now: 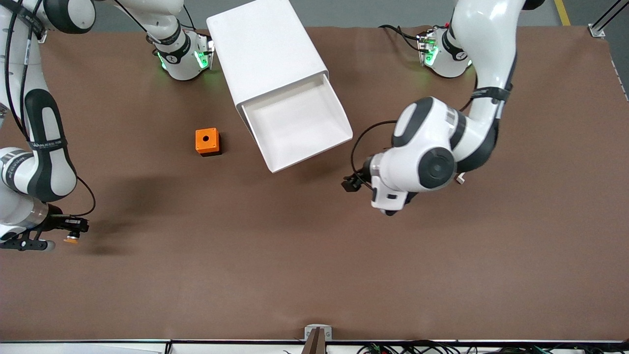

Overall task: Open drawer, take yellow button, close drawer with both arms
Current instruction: 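Place the button with the right gripper while the left gripper closes the drawer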

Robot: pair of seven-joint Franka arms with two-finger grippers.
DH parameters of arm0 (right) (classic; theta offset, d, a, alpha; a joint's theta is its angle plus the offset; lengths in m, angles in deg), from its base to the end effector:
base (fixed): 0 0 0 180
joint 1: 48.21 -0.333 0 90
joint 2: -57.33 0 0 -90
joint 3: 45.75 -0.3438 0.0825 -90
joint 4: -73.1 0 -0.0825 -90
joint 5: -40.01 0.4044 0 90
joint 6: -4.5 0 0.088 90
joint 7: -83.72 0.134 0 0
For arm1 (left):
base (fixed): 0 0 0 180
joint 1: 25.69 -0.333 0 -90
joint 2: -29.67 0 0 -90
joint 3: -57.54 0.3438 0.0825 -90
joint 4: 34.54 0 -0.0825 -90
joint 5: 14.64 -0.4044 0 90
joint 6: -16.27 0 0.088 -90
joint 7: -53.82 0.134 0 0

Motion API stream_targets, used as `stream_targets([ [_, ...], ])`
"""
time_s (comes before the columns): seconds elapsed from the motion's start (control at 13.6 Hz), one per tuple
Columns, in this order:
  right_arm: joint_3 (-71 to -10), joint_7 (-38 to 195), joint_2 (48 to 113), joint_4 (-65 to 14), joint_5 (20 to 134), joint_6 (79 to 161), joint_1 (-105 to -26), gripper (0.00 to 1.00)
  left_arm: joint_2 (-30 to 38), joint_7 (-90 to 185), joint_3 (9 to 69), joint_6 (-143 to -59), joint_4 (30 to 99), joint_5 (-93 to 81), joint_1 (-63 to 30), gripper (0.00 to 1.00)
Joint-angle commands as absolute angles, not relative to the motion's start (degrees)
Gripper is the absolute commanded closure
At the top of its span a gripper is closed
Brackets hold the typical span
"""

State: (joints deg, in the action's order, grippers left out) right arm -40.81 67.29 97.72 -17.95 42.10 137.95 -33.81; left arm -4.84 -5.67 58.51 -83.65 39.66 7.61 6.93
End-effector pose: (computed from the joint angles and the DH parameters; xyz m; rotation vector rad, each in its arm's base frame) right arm 0.6978 -0.2350 0.2063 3.1014 -0.0836 0.0424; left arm 0.6065 -0.4290 0.3800 2.8198 0.8430 -0.5485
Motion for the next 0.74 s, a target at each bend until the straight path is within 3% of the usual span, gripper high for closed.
stream_targets([
  [0.0, -42.67, 65.79, 99.77, -16.29, 42.47, 138.0, -32.48, 1.0, -4.52, -1.64, 58.42, -87.17, 40.69, 6.02, 10.15, 0.01],
  [0.22, -42.77, 64.03, 100.74, -15.94, 44.75, 138.09, -32.74, 1.0, -5.05, -3.65, 58.42, -92.35, 43.05, 6.11, 15.08, 0.01],
  [0.52, -43.29, 62.97, 102.15, -15.5, 46.08, 139.23, -32.92, 0.98, -4.44, -5.14, 58.59, -92.98, 44.9, 6.02, 18.59, 0.01],
  [0.59, -43.47, 63.06, 102.41, -15.5, 46.08, 139.41, -33.01, 0.84, -4.26, -6.29, 58.59, -92.98, 45.26, 6.02, 19.65, 0.01],
  [0.66, -43.56, 63.15, 102.5, -15.41, 46.08, 139.32, -33.01, 0.3, -4.17, -7.51, 58.5, -92.98, 45.18, 5.93, 19.84, 0.01],
])
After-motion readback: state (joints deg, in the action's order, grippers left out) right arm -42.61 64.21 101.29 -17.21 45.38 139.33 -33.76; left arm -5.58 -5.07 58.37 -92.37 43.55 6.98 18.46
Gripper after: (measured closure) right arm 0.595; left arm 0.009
